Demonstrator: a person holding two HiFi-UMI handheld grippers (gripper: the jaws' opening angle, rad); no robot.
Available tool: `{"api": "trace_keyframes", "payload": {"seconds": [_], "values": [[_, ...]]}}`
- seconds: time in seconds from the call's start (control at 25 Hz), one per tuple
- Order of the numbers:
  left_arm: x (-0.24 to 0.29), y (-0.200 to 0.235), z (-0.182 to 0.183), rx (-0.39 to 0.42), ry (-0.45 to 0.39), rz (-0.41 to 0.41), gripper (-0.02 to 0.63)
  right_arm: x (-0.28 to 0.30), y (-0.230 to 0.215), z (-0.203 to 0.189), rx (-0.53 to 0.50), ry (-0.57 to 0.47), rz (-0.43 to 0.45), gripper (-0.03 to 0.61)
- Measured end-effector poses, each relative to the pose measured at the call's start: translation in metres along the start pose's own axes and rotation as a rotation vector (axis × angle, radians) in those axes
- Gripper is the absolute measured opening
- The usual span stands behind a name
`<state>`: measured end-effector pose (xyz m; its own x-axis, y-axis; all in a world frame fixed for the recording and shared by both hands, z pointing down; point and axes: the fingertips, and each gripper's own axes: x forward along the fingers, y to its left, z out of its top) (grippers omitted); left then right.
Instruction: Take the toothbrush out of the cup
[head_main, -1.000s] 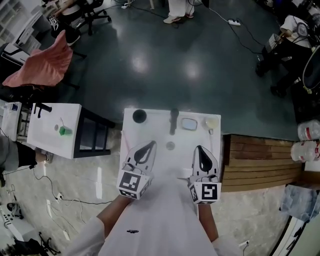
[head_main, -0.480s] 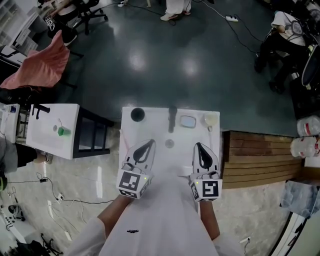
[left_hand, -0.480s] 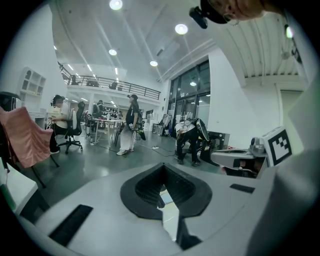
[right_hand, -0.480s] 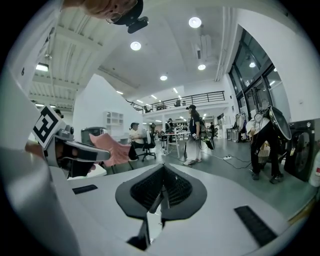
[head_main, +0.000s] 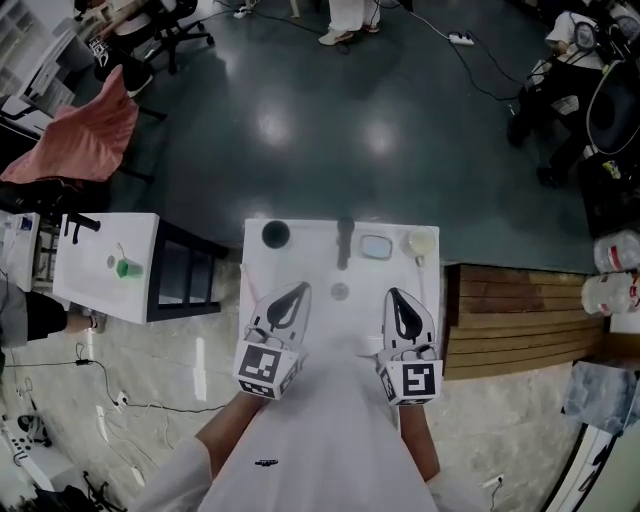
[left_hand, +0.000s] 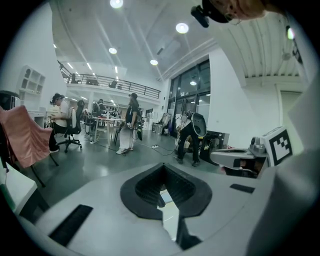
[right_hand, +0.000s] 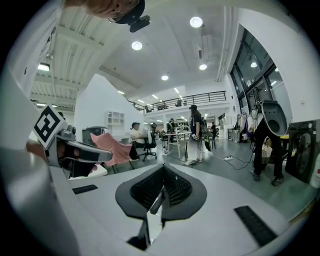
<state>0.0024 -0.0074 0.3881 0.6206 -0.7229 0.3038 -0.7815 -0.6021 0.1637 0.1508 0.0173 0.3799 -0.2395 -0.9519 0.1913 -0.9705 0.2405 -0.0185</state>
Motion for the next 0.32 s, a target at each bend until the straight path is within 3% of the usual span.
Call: {"api": "trace_keyframes", "payload": {"seconds": [0.32], "values": [[0.0047, -0.003, 0.0034, 0.006, -0.004, -0.009, 0.002, 0.0009, -0.007, 0.001, 0.011, -0.004, -0.012, 0.0]]}}
